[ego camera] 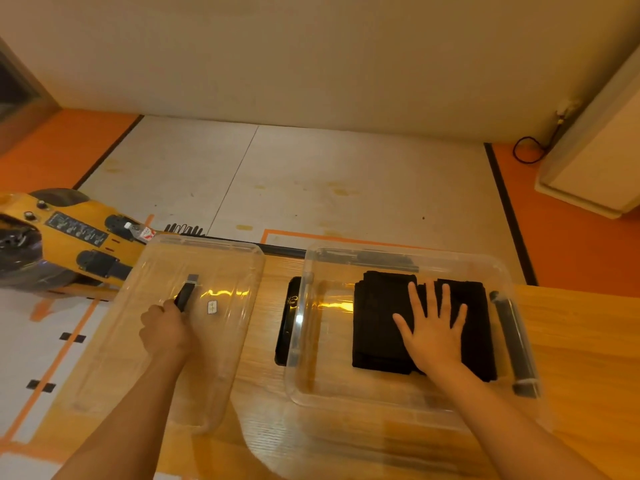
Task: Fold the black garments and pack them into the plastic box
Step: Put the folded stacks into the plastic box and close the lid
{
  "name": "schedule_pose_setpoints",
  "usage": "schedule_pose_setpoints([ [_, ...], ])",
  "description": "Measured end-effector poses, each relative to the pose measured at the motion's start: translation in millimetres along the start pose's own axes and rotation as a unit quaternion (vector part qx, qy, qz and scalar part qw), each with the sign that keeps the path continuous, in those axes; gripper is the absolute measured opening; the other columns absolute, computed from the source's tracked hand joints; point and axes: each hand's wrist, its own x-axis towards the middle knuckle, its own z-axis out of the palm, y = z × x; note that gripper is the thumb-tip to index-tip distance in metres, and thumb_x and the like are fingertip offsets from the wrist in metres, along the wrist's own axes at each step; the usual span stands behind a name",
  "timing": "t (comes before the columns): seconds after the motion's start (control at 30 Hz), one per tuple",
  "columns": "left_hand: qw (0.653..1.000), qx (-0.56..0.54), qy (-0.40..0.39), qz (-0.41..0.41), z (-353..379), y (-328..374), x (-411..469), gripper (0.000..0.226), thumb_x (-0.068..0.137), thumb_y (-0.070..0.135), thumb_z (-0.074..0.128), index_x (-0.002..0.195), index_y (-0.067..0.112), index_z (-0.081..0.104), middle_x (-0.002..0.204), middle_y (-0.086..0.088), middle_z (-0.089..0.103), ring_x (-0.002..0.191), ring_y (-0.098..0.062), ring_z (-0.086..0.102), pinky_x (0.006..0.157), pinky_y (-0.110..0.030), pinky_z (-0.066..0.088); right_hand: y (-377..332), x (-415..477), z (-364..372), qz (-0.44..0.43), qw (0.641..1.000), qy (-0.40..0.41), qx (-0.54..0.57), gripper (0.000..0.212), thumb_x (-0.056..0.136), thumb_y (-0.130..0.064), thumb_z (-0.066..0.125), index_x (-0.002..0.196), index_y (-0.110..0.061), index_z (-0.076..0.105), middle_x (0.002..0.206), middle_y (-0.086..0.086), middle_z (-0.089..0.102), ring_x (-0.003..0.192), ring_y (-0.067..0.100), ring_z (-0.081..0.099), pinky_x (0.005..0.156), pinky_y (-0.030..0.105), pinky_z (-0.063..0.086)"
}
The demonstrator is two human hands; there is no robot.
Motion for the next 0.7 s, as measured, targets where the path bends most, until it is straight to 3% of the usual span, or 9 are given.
schedule_pose_setpoints([
  [0.17, 0.996, -0.014, 0.083, 0.031, -32, 13, 2, 0.029, 0.092, 0.0, 0.046, 0.12, -0.005, 0.051, 0.11, -0.03, 0.05, 0.102, -0.045, 0.043, 0.083, -0.053, 0.039, -2, -3, -5, -0.004, 1.0, -0.015, 0.01, 0.071, 0.082, -0.064, -0.007, 0.139, -0.031, -0.032, 0.149, 0.001, -0.035, 0.138, 0.028, -0.035, 0.096, 0.048, -0.036],
  [0.37, 0.968, -0.076, 0.192, 0.142, -100, 70, 2, 0.033, 0.092, -0.004, 0.046, 0.124, -0.006, 0.051, 0.106, -0.03, 0.052, 0.098, -0.044, 0.044, 0.071, -0.05, 0.04, -2, -7, -21, -0.025, 0.998, -0.039, 0.035, 0.067, 0.096, -0.059, 0.01, 0.141, -0.027, -0.028, 0.15, 0.002, -0.034, 0.139, 0.029, -0.031, 0.111, 0.054, -0.016],
  [0.43, 0.952, -0.102, 0.206, 0.203, -119, 102, -10, 0.034, 0.094, 0.0, 0.048, 0.128, -0.003, 0.05, 0.107, -0.027, 0.052, 0.097, -0.041, 0.044, 0.069, -0.047, 0.039, -1, -9, -35, -0.033, 0.997, -0.031, 0.054, 0.065, 0.1, -0.051, 0.019, 0.147, -0.029, -0.019, 0.155, 0.003, -0.028, 0.142, 0.028, -0.028, 0.115, 0.054, -0.009],
  [0.5, 0.93, -0.132, 0.207, 0.273, -131, 134, -29, 0.039, 0.094, 0.004, 0.051, 0.133, 0.0, 0.047, 0.111, -0.022, 0.052, 0.099, -0.036, 0.045, 0.072, -0.044, 0.043, 1, -10, -58, -0.03, 0.992, 0.02, 0.117, 0.059, 0.102, -0.039, 0.032, 0.154, -0.025, 0.006, 0.158, 0.006, -0.021, 0.144, 0.028, -0.022, 0.118, 0.051, -0.004],
  [0.6, 0.891, -0.158, 0.193, 0.379, -135, 178, -72, 0.046, 0.091, 0.002, 0.058, 0.136, 0.005, 0.047, 0.115, -0.017, 0.053, 0.103, -0.033, 0.049, 0.075, -0.037, 0.048, 25, -16, -102, -0.002, 0.949, 0.143, 0.281, 0.045, 0.101, -0.02, 0.042, 0.145, -0.024, 0.038, 0.161, 0.002, -0.007, 0.147, 0.023, -0.014, 0.118, 0.046, 0.002],
  [0.7, 0.844, -0.181, 0.162, 0.479, -120, 212, -116, 0.05, 0.087, 0.001, 0.064, 0.134, 0.008, 0.051, 0.113, -0.014, 0.056, 0.104, -0.03, 0.051, 0.077, -0.032, 0.048, 73, -39, -145, 0.073, 0.853, 0.236, 0.461, 0.037, 0.101, -0.017, 0.042, 0.136, -0.026, 0.048, 0.16, -0.005, 0.009, 0.147, 0.018, 0.007, 0.117, 0.045, 0.018],
])
